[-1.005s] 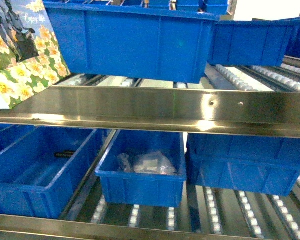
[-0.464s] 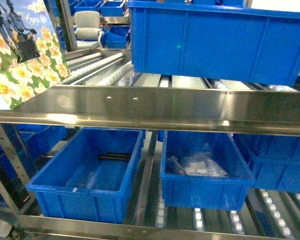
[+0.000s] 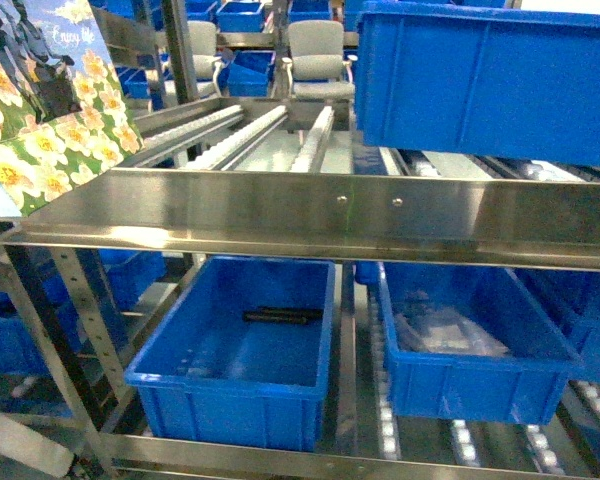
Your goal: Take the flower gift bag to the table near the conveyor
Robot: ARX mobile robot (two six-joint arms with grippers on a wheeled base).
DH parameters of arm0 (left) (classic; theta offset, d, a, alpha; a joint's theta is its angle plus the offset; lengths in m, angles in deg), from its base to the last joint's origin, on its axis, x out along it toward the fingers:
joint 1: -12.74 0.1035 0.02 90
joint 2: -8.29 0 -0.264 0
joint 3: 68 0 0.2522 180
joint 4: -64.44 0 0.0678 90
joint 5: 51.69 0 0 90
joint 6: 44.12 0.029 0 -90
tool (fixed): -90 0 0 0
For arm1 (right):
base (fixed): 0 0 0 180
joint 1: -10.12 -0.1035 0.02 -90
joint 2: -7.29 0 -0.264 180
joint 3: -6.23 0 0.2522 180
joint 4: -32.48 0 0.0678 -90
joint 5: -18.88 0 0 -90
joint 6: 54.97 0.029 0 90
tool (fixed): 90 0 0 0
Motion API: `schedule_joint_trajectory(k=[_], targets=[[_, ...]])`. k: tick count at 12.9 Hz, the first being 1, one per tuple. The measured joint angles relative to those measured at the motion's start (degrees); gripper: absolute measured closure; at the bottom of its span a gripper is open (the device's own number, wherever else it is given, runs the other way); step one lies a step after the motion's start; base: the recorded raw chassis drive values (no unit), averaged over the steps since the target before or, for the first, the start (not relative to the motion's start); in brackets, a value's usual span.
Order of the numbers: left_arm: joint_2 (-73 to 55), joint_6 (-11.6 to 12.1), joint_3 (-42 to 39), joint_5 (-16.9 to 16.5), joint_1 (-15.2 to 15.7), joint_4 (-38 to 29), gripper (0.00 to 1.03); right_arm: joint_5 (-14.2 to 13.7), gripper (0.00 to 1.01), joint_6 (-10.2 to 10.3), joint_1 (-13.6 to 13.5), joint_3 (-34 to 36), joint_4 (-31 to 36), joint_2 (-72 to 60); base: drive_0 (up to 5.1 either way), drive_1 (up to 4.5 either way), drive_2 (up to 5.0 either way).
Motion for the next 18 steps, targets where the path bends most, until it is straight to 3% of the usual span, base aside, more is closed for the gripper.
schedule_joint_trajectory(k=[6, 18], targets=[[0.0, 0.02, 0.0, -0.07, -0.02, 0.04, 1.01, 0.0, 0.99, 0.0, 0.02, 0.0, -0.11, -0.02, -4.9, 2.47, 2.5], [0.0, 0.02, 0.0, 0.0, 0.0, -0.02, 1.01, -0.02, 0.99, 0.0, 0.0, 0.0, -0.11, 0.0, -4.8, 1.17, 3.6]])
